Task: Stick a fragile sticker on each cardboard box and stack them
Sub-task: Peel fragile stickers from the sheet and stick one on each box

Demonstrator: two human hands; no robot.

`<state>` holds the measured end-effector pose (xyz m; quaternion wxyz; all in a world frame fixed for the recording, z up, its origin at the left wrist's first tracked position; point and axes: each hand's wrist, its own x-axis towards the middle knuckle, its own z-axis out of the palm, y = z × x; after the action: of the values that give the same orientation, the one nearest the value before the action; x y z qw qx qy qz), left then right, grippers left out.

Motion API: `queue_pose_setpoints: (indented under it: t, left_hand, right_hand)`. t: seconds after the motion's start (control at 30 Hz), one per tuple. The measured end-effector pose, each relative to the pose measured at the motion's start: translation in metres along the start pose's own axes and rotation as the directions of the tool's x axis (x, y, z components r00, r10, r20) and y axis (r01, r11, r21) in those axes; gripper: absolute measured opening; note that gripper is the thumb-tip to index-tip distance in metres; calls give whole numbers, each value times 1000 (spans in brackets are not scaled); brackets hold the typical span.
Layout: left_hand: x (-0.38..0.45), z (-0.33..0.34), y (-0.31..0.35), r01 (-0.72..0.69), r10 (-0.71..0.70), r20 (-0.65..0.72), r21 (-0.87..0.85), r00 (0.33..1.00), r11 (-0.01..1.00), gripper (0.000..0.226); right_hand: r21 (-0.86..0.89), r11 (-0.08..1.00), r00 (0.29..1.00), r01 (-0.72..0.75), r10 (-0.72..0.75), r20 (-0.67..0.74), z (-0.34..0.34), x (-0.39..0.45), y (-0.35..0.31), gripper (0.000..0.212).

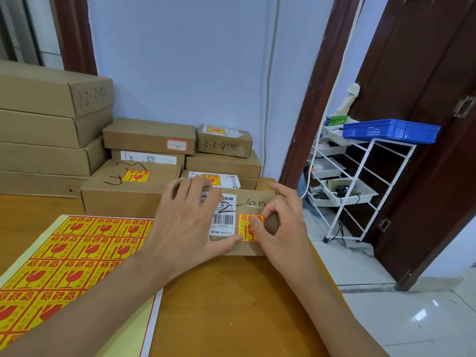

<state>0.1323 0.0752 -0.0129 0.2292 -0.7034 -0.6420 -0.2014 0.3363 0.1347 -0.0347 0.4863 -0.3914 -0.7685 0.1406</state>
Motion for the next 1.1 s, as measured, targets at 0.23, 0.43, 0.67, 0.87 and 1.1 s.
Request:
queue_pose_setpoints:
  t: [0.23,0.43,0.67,0.87,1.1]
  left_hand:
    - [0,0,-1,-16,16,9,-39,1000,999,83]
    - [-2,-4,1,-148,152,97,-44,984,988,54]
    - [-2,-3,-1,-196,198,75,-38,977,980,41]
    - [-1,-1,-2,-203,204,62,-28,977,979,38]
    - [-1,1,-3,-207,208,55,-25,976,978,39]
  right_hand:
    - [219,962,978,-162,126,169,0,-3,4,57]
    - [192,981,990,-31,4,140,-4,0,5,49]
    - [183,983,991,-18,-6,132,-4,3,6,41]
    - [99,995,979,0,-20,204,-11,5,8,46]
    - [38,997,970,63,-70,235,-26,7,5,53]
